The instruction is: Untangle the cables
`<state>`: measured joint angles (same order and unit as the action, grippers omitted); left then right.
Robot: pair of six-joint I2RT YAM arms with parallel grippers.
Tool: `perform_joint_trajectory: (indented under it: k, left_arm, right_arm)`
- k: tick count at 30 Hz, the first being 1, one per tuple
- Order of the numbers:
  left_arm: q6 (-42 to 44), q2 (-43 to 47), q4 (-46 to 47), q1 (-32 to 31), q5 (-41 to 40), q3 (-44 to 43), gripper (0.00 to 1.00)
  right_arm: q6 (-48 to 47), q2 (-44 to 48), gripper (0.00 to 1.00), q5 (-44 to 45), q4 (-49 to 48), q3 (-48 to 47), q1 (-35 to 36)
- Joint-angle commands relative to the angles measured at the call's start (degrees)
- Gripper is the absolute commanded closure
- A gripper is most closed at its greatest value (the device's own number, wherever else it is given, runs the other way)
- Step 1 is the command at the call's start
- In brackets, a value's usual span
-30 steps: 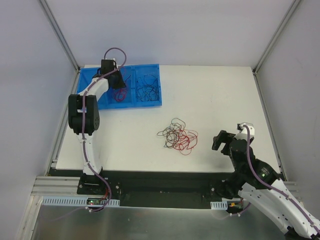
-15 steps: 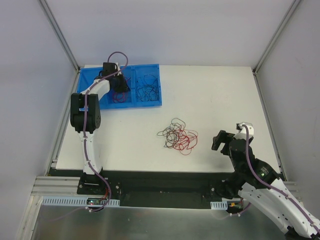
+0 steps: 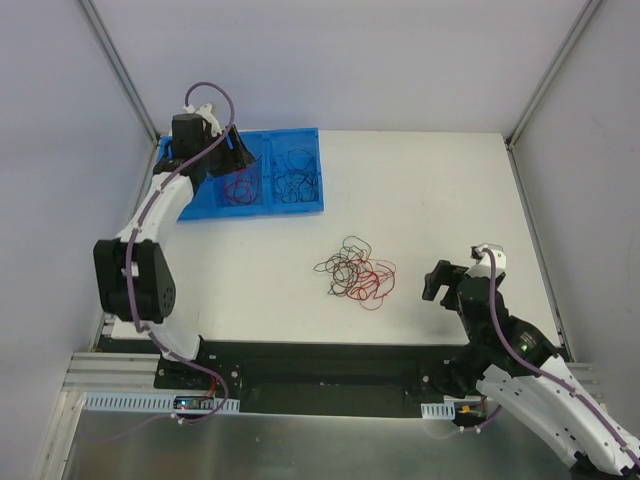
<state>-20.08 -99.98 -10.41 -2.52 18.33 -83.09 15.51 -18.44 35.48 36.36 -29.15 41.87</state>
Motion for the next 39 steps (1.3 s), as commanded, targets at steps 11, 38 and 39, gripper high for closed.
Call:
perform_joint_trajectory:
  k: [11,38,39]
  left_arm:
    - [1.3,23.7,11.9,-18.4,6.7,25.3,0.43]
    - [-3.6,22.6,13.9,-25.3,23.2,24.2,0.51]
    - [-3.8,22.5,14.1,-25.3,23.6,24.1,0.51]
  right_arm:
    - [-0.6,-8.0,0.04,-7.7,-3.1,-0.5,-0.2]
    - [-6.1,-40.1,0.64,-39.1,-35.6,-1.0,0.5]
    - [-6.4,-41.5,0.65,-39.6,-36.1,-1.3,0.8]
